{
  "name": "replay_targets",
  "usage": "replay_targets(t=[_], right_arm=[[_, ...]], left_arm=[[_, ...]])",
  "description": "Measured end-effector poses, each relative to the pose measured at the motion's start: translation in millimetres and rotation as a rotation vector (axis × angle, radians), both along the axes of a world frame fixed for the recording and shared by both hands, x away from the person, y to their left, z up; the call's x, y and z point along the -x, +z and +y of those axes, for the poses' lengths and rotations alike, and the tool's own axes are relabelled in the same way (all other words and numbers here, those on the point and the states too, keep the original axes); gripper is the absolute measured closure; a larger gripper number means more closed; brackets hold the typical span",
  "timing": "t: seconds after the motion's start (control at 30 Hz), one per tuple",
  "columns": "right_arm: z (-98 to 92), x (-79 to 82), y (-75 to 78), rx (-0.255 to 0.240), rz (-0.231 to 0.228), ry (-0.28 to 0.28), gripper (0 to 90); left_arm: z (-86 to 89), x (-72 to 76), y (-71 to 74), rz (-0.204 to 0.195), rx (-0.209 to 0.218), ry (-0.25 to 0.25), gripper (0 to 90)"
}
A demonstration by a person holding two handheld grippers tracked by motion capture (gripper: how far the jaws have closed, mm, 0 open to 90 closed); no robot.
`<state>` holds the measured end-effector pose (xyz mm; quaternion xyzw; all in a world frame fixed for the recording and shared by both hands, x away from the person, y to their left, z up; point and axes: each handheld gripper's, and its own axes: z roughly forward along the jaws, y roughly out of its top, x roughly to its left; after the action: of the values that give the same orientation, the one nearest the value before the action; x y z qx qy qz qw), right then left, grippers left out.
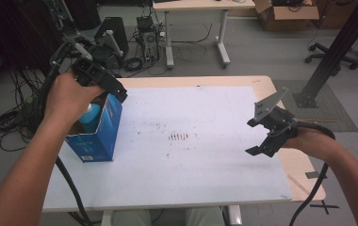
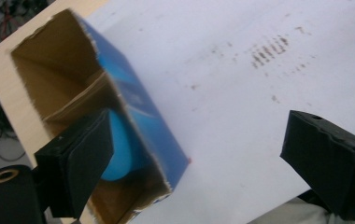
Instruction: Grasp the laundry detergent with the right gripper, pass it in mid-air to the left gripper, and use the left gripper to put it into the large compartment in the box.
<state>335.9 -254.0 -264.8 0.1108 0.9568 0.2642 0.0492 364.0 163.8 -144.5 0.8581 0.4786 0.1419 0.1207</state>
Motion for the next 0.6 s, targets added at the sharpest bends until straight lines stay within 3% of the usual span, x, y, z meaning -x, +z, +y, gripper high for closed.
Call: replay_targets(t=[0.2, 0.6], right_arm=[[1.0, 0.3, 0.5, 0.002, 0.001, 0.003, 6.4], [0.8, 0.2, 0.1, 0.004, 0.008, -0.002, 6.4]], left_arm=[[-16.9, 3.7, 0.1, 0.01, 0.02, -0.056, 7.0], [-44.5, 6.7, -3.5, 0.014, 0.02, -0.148, 6.6]])
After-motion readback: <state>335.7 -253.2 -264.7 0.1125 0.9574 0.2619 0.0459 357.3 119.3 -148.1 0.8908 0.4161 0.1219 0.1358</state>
